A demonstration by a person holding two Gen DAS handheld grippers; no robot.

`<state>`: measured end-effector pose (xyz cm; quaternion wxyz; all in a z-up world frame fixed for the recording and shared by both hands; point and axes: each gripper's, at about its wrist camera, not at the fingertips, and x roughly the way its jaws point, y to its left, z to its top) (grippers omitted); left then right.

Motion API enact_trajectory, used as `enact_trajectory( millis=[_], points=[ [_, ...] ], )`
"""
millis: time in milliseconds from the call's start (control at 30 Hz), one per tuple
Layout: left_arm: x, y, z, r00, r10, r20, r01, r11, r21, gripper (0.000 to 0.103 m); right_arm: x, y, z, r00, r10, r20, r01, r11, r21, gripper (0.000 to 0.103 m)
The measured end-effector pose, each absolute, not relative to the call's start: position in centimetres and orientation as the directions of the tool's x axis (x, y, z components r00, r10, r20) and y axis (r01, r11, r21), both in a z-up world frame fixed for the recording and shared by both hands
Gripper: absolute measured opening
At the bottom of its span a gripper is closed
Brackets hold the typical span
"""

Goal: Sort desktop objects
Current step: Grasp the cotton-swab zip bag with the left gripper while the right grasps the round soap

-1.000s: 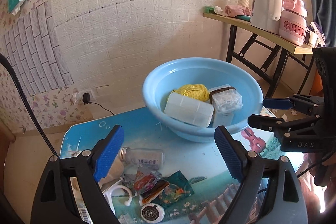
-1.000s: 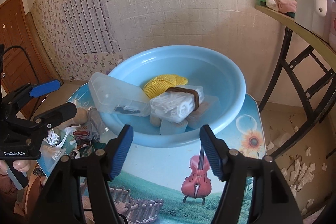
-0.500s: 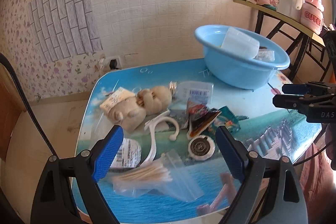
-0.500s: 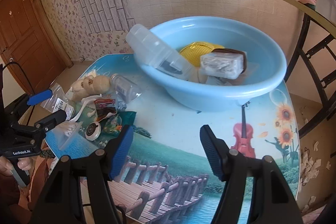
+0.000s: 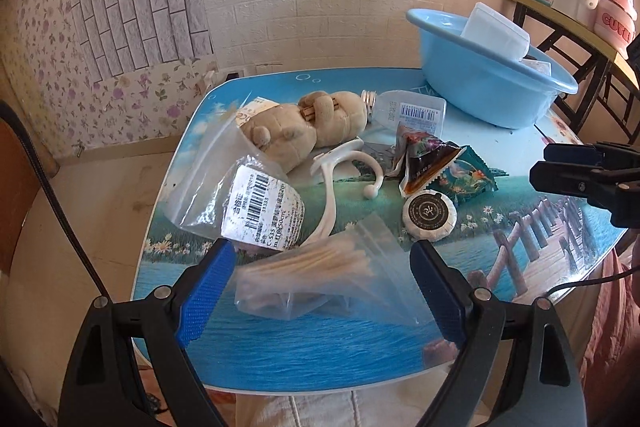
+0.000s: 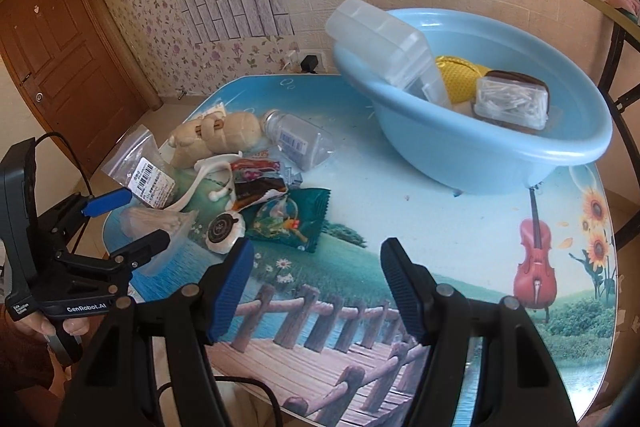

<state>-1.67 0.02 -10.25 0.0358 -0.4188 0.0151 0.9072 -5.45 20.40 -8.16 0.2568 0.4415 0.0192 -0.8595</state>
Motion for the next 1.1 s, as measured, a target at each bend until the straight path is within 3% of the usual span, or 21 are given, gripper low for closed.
enact_trajectory(
  millis=[633,700,767,833,1100],
  points=[
    [-0.8,-1.1,-12.6,-0.618,0.113,-0.778,-0.121,-0.992,-0.048,0.088,-4.5,12.5,-10.0,-0.438,-0.405,-0.803,0.609,-0.79,0.066,0.065],
    [-0.8,-1.2,-12.4,-0.627,0.124,-0.769,-0.125,-0.99,-0.059,0.077,-4.6,12.0,-10.1,-0.437,-0.408,-0.802,0.623,-0.78,0.058,0.063],
    [-0.8,-1.4,-12.2,-0.632,0.139,-0.762,-0.13,-0.989,-0.073,0.049,-4.8,11.4,-10.5,-0.418,-0.414,-0.809,0.641,-0.765,0.06,0.054],
    [-0.7,-1.8,-12.1,-0.63,0.16,-0.76,-0.133,-0.986,-0.098,0.038,-5.2,11.1,-11.0,-0.404,-0.409,-0.818,0.647,-0.76,0.061,0.046],
    [0.3,-2.5,-11.3,-0.653,0.166,-0.739,-0.146,-0.985,-0.092,0.027,-5.1,9.9,-11.9,-0.433,-0.381,-0.817,0.673,-0.739,-0.013,0.046]
  ],
)
